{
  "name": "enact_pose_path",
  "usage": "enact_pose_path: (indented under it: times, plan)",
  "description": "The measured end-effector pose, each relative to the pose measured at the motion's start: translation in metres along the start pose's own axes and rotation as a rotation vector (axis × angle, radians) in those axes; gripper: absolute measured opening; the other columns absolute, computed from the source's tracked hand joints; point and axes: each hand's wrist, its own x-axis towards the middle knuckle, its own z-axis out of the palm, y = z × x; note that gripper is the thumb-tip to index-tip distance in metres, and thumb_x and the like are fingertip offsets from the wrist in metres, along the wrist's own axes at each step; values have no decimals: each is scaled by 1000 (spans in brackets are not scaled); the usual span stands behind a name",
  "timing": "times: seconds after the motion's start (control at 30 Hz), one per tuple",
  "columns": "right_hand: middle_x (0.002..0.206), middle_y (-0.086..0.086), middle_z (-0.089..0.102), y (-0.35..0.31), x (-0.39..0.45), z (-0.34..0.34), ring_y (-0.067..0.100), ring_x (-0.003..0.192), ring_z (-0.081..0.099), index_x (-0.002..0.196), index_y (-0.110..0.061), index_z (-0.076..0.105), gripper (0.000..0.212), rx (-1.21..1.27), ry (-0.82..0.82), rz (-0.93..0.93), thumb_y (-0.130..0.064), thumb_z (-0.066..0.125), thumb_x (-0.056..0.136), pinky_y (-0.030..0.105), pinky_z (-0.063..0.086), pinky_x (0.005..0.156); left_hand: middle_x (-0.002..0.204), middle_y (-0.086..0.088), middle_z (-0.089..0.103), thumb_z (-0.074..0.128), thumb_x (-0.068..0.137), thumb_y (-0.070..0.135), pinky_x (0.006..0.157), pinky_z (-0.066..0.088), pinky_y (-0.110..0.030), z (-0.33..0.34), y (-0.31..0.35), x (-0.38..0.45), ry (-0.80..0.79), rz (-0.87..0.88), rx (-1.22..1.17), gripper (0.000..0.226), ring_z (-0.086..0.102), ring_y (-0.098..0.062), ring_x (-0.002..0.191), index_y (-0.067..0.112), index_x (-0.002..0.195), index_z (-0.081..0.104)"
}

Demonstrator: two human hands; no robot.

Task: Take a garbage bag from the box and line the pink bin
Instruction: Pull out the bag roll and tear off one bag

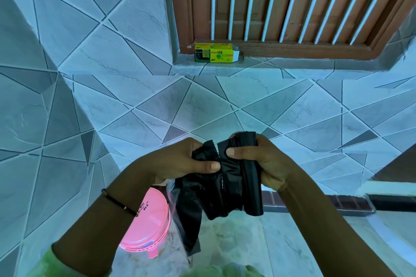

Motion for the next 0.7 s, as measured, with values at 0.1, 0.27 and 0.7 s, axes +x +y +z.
enact_pose_path:
  times: [0.1, 0.27, 0.7]
  plan:
    - [75, 6, 67, -2, -5, -1, 24, 75, 64, 76, -9, 69, 11, -93, -83, 58, -8, 74, 66, 33, 53, 73, 53, 14, 57, 64, 82, 21, 54, 41, -11, 2, 5, -4, -40, 10, 45, 26, 53, 0, 51, 23, 56, 63]
    - [54, -10, 51, -7, -7, 3, 9, 56, 53, 53, -19, 58, 30, -351, -126, 102, -4, 75, 73, 18, 43, 60, 43, 15, 37, 59, 89, 23, 47, 25, -15, 5, 4, -5, -31, 2, 166, 46, 31, -1, 44, 29, 44, 55]
    - [60, 3, 63, -4, -5, 4, 17, 58, 62, 59, -11, 67, 22, 49, -7, -58, 9, 61, 60, 25, 52, 60, 55, 16, 59, 51, 91, 32, 56, 40, -9, 8, 10, -1, 57, 57, -53, 39, 52, 2, 54, 25, 55, 65]
